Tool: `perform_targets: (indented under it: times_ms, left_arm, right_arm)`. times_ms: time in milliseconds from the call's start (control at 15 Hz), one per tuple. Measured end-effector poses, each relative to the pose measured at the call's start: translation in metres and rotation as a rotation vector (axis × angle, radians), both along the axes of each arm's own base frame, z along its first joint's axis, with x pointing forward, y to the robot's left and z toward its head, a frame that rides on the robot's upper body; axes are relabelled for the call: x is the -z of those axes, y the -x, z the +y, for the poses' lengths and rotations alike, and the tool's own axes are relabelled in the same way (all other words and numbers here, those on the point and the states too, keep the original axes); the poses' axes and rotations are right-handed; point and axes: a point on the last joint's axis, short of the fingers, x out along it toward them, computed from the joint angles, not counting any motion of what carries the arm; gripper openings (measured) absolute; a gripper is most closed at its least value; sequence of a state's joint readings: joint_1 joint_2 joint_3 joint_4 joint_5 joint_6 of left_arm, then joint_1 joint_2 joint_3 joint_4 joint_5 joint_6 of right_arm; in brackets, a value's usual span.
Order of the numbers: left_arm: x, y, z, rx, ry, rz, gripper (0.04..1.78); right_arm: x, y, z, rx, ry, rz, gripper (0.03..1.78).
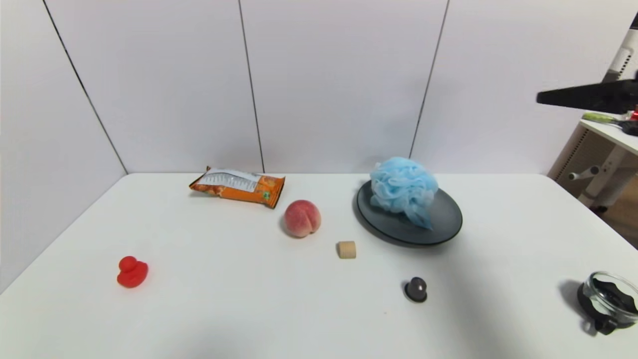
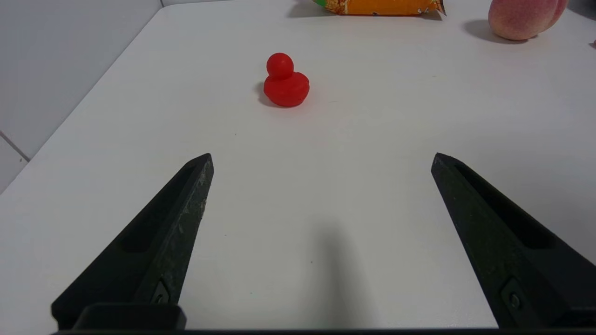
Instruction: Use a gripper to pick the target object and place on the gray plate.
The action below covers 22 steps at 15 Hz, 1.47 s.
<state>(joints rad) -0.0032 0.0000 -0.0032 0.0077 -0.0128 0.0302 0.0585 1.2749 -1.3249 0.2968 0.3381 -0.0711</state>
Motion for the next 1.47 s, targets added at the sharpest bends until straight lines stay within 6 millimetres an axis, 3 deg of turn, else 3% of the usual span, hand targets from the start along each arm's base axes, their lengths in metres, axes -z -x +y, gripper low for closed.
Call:
perform_targets:
  times_ms: [267, 467, 933, 1133, 1467]
  left_arm:
    - [0.0, 0.0, 0.0, 0.0, 0.0, 0.0, 1.69]
    - [0.0, 0.0, 0.0, 0.0, 0.0, 0.0, 1.69]
    - [0.0, 0.0, 0.0, 0.0, 0.0, -0.001, 1.69]
    - [0.0, 0.0, 0.0, 0.0, 0.0, -0.001, 1.69]
    - [0.0, 0.0, 0.0, 0.0, -0.001, -0.001, 1.69]
  right_arm:
    - [0.044, 0.089, -0.012, 0.186, 0.038, -0.013, 1.67]
    - [0.096, 0.131, -0.018, 0.384, 0.091, -0.007, 1.68]
    - [0.229, 0.179, -0.02, 0.459, 0.102, -0.04, 1.69]
    - [0.255, 0.195, -0.018, 0.4, 0.064, -0.151, 1.69]
    - [0.269, 0.203, -0.018, 0.409, -0.069, -0.22, 1.69]
